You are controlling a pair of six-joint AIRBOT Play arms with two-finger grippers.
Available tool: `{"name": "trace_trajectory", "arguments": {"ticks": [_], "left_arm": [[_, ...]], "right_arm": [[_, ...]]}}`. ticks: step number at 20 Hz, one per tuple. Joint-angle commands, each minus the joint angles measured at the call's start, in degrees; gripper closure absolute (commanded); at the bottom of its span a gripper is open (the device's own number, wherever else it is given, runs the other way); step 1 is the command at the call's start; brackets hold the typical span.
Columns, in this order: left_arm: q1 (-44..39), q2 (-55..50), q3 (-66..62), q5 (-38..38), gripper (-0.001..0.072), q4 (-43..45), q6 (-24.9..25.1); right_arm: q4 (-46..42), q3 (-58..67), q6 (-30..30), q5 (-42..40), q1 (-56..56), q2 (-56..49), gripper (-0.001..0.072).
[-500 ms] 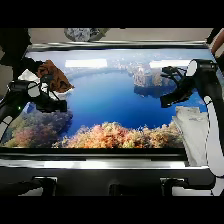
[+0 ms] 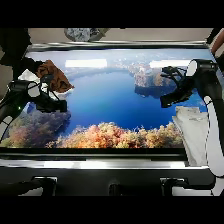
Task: Fold the shirts.
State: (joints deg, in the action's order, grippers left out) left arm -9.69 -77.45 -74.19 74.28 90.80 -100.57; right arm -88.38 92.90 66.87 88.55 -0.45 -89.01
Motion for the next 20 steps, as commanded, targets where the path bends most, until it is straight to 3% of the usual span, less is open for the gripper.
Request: {"name": "trace_trajectory", "arguments": {"ticks": [1,10,13,16,18,20], "left_arm": [[0.00,0.04,0.02,0.00,0.0078,0.02,0.02],[-0.02,0.02,0.02,-0.02,0.0078,0.00,0.00],[-0.02,0.02,0.02,-1.66,0.0078,-0.07,0.00],[-0.04,-0.02,0.02,-9.27,0.0078,0.00,0.02],[0.68,-0.07,-0.66,-18.62,-0.0013,1.95,0.02],[6.05,-2.40,-7.52,-23.08,-0.0013,3.19,-2.84]], "right_arm": [[0.02,0.00,0.00,0.02,0.00,-0.04,0.0023],[0.07,0.00,0.04,-0.07,0.00,-0.04,0.0023],[0.26,0.00,0.02,-4.90,0.00,-0.04,0.0023],[0.24,0.00,0.00,-9.27,0.00,-0.04,0.0023],[0.00,0.00,0.00,-10.91,0.00,-0.04,0.0022],[0.85,0.00,0.02,-12.11,0.00,-0.04,0.0022]]}}
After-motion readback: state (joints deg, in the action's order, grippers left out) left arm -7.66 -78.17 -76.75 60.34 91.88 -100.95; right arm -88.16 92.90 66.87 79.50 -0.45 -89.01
